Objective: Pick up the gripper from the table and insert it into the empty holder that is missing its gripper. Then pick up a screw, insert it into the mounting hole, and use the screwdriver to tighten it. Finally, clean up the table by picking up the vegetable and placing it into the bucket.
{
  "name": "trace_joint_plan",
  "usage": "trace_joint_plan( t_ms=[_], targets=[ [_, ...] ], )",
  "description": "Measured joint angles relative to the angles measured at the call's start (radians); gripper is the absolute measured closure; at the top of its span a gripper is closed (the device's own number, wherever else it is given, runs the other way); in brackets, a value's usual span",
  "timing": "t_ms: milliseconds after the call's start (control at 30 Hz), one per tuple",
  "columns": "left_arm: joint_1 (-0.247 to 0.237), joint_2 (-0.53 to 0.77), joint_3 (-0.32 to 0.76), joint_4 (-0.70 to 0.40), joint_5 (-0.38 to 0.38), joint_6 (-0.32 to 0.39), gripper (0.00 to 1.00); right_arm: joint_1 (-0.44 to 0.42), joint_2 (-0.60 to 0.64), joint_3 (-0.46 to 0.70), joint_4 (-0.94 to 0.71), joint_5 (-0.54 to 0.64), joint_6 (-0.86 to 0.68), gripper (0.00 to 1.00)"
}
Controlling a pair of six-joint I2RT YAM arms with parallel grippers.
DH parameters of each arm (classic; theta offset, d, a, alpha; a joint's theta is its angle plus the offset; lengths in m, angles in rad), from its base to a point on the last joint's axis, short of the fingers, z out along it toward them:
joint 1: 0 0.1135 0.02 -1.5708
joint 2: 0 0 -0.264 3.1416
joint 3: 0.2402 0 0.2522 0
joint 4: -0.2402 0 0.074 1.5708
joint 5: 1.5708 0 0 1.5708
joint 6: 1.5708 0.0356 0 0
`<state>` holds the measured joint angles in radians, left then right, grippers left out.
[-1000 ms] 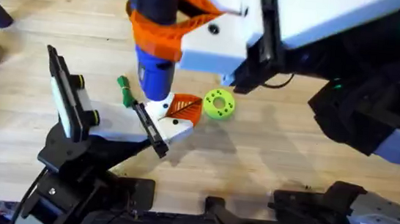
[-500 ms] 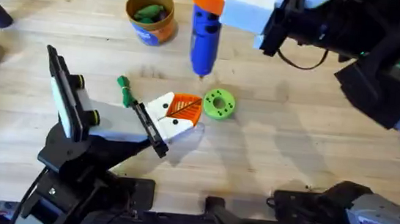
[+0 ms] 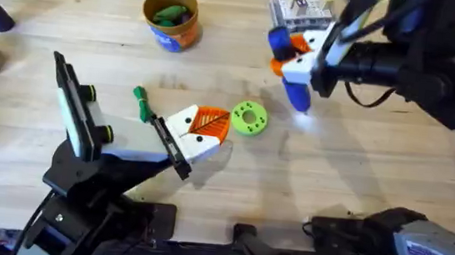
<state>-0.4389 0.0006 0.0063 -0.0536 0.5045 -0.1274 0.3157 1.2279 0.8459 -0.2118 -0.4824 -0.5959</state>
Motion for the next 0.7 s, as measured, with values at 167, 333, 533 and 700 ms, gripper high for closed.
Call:
trace_joint_plan(
  t_ms=[167, 333, 533, 700],
  targets=[
    [0.0, 0.0, 0.0, 0.0, 0.0, 0.0, 0.984, 0.001, 0.078, 0.0, -0.086, 0.047, -0.172, 0.953],
    [0.0, 0.0, 0.0, 0.0, 0.0, 0.0, 0.984, 0.005, 0.121, 0.0, -0.123, 0.139, -0.23, 0.953],
    [0.0, 0.0, 0.0, 0.0, 0.0, 0.0, 0.984, 0.006, 0.228, 0.0, -0.111, 0.307, -0.26, 0.953],
    [0.0, 0.0, 0.0, 0.0, 0.0, 0.0, 0.984, 0.033, 0.293, 0.004, -0.107, 0.321, -0.275, 0.953]
  ],
)
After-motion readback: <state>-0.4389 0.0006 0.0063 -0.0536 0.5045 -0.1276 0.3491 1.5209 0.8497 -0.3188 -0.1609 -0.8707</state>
